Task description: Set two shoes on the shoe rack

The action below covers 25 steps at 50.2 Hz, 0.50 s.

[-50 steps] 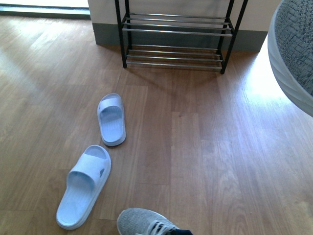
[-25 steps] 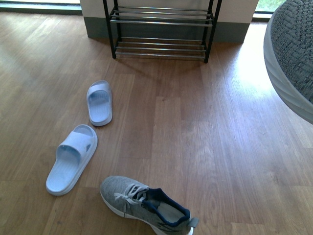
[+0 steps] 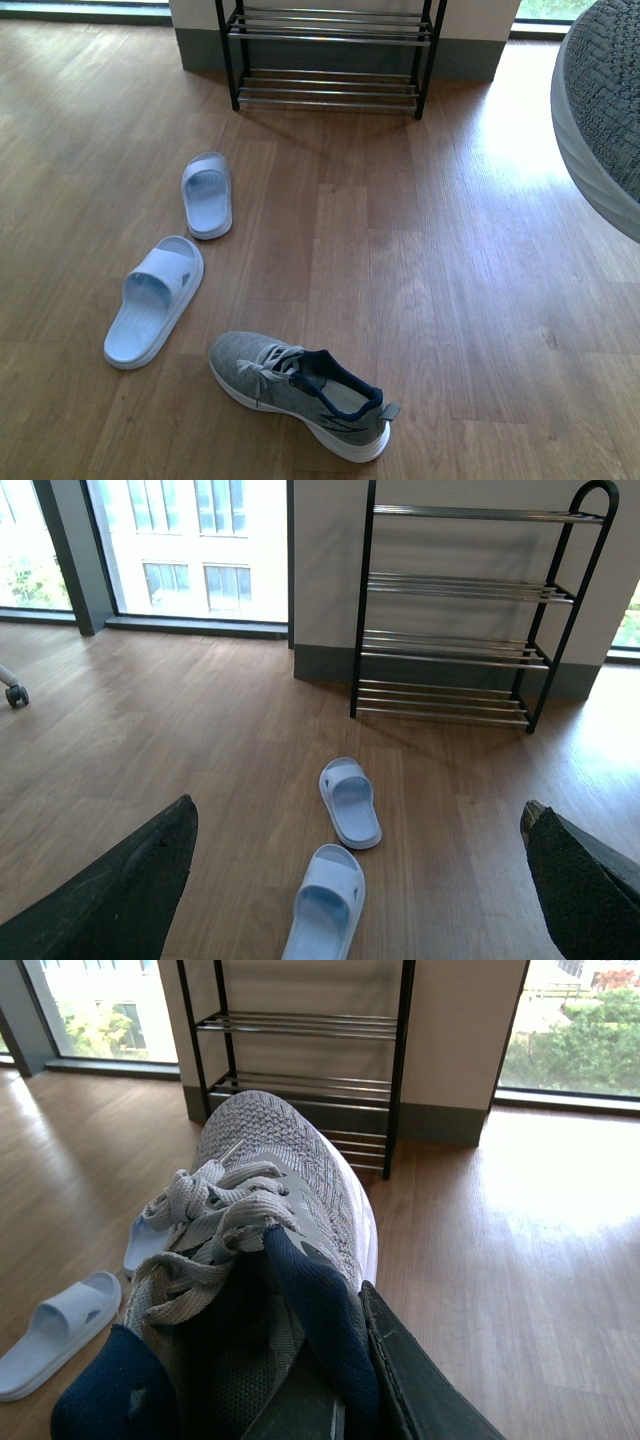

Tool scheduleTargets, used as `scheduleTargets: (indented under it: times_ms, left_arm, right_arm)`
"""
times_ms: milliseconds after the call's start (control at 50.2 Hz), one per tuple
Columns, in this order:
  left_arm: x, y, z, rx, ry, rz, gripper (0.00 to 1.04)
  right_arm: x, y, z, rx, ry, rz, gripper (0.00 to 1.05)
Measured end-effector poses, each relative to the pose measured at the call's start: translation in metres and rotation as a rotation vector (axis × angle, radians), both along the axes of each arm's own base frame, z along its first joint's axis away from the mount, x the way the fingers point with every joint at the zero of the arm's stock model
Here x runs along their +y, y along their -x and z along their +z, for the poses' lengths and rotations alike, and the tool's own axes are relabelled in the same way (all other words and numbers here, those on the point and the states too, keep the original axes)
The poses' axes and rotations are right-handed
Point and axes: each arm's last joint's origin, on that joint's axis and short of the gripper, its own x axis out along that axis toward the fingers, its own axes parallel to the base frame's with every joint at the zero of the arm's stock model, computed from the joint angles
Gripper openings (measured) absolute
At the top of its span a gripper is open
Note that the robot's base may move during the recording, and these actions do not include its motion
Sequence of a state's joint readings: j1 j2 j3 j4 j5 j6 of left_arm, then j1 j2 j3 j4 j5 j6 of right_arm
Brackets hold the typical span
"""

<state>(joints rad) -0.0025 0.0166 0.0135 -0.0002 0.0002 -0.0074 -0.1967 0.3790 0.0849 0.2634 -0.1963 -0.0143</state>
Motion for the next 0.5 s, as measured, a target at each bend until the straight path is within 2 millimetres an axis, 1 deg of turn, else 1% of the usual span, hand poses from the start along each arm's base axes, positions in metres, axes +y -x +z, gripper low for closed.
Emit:
scheduleTargets:
  times_ms: [498]
  left_arm:
    - [0.0000, 0.0000, 0.0000, 0.000, 0.000, 0.000, 0.95]
  right_arm:
    - [-0.0002, 0.0000, -0.0002, 0.001, 0.000, -0.006, 0.01]
